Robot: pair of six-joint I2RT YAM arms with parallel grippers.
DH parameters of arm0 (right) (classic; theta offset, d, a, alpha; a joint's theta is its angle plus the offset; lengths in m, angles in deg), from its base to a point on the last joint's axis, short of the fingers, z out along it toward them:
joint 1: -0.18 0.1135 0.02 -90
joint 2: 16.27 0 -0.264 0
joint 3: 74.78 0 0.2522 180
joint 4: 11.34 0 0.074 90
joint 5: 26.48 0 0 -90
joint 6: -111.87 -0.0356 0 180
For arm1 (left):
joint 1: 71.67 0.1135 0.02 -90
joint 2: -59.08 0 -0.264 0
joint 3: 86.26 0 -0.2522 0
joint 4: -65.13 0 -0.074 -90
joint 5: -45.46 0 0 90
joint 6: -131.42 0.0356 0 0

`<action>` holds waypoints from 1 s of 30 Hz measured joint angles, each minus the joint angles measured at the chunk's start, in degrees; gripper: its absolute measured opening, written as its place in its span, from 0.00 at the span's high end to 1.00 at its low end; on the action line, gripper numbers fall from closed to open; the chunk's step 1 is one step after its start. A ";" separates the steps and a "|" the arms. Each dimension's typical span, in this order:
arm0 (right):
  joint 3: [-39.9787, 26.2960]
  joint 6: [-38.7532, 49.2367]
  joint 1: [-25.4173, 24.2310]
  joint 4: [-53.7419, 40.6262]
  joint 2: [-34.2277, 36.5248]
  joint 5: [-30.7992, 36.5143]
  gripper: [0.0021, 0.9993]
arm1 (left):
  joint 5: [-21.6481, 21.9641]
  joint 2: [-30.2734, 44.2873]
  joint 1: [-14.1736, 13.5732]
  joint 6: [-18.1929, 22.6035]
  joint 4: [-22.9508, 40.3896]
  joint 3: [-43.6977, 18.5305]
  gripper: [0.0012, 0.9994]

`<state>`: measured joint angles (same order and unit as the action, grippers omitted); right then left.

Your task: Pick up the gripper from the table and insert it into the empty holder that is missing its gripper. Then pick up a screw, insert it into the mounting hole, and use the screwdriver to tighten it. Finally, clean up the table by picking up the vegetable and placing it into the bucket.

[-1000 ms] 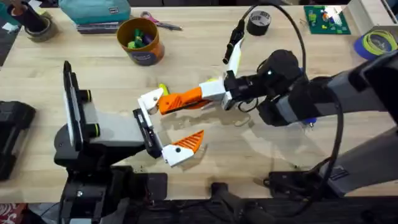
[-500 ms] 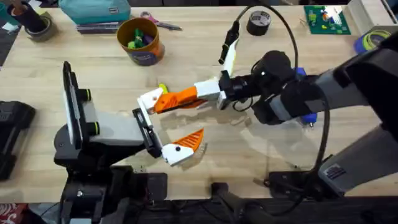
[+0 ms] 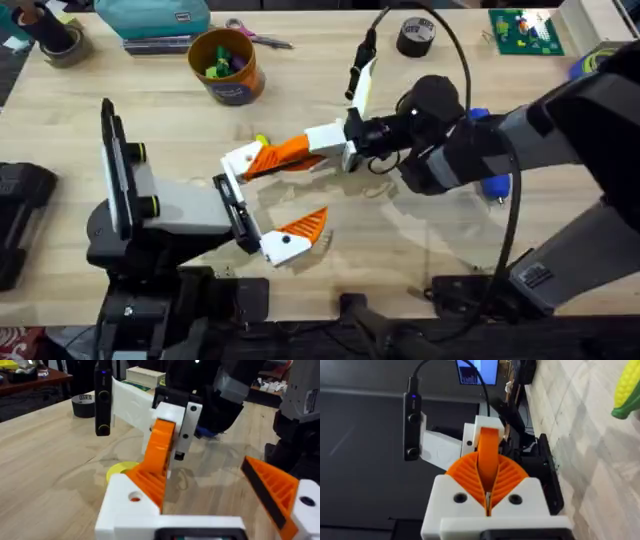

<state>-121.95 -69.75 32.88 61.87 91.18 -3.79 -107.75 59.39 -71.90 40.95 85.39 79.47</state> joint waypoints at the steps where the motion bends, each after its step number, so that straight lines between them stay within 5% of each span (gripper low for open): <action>1: -0.36 -0.09 0.19 -0.54 0.03 -0.01 0.99 | 0.01 0.00 0.00 0.00 0.00 0.00 0.01; 30: -4.85 2.63 -0.27 -7.80 0.08 -4.25 0.99 | 0.07 -0.02 0.00 0.24 -0.04 0.00 0.01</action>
<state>-126.80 -67.12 32.61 54.07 91.26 -8.05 -107.68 59.37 -71.90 41.19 85.35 79.47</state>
